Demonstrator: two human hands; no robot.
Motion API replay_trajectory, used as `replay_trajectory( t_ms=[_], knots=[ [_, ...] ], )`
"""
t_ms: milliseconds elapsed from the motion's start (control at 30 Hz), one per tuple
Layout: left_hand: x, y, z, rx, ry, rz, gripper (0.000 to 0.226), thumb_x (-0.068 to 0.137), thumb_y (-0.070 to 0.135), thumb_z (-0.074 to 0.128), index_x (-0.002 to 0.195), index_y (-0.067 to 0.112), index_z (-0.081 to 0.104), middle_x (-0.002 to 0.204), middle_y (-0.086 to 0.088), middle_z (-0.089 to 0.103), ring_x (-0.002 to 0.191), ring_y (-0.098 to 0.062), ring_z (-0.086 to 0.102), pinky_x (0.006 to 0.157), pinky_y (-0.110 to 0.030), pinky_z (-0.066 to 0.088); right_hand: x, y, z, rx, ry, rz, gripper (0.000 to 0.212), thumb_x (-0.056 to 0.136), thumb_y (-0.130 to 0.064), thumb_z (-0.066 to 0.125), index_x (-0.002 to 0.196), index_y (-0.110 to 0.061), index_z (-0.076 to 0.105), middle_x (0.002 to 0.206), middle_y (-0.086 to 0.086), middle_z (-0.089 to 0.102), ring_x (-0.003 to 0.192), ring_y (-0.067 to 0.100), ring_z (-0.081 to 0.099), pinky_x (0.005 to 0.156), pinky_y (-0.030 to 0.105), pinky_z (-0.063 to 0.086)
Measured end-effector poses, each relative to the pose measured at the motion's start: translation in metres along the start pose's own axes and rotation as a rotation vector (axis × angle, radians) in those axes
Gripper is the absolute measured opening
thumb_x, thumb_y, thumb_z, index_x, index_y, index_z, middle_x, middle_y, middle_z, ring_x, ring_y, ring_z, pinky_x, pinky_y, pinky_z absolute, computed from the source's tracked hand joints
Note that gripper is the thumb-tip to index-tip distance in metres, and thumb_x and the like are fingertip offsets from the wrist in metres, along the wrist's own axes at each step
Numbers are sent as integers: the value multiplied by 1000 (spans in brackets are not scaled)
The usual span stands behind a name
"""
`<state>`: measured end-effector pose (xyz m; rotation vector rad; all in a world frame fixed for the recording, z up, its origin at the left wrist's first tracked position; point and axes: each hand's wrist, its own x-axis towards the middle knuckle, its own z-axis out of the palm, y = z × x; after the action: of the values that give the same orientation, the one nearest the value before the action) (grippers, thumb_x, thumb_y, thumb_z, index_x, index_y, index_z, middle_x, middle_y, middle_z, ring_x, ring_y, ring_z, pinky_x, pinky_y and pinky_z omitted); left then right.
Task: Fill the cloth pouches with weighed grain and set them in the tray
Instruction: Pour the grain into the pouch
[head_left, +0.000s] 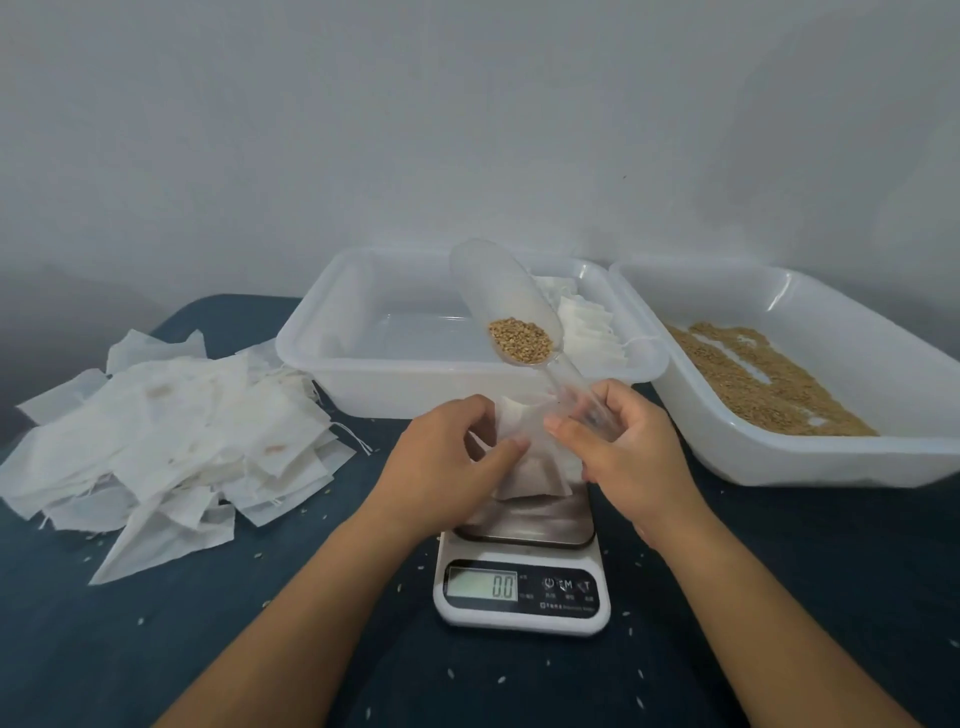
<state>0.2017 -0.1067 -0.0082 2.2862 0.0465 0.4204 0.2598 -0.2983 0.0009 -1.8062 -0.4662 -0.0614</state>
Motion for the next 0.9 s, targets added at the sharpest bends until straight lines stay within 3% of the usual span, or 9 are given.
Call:
replay_trajectory(
  t_ms=[133,233,367,533,900],
  knots=[
    [3,-6,1,0,54,-86,20,93,53,65,90,34,68,83,18,68,76,4,61,72,-23,49,1,-1,-1,39,64,9,27,71,-57,76,83,-36,66,99,-8,77,86,21,71,70,46,59],
    [6,-10,-1,16,102,-158,26,95,57,59,88,33,69,80,19,68,78,4,61,72,-25,48,3,-1,-2,68,113,8,24,71,-55,77,84,-37,68,100,-4,77,89,24,72,65,45,56],
    [10,-15,-3,-25,152,-269,25,97,54,56,86,34,65,82,16,67,78,1,61,69,-28,47,5,-2,-5,142,148,7,15,82,-38,81,78,-41,67,98,-10,79,77,5,71,54,19,51],
    [14,-17,-5,-187,240,-347,19,97,50,59,89,33,62,80,10,65,70,-4,61,62,-28,45,6,-2,-8,159,199,-12,21,89,-29,82,76,-34,65,88,-3,75,54,0,56,49,17,48],
    [14,-17,-5,-269,229,-377,20,97,48,61,87,31,64,75,11,63,66,-7,58,63,-28,45,6,-2,-9,147,219,-11,18,89,-25,80,83,-23,64,84,-6,74,53,0,55,50,16,49]
  ],
)
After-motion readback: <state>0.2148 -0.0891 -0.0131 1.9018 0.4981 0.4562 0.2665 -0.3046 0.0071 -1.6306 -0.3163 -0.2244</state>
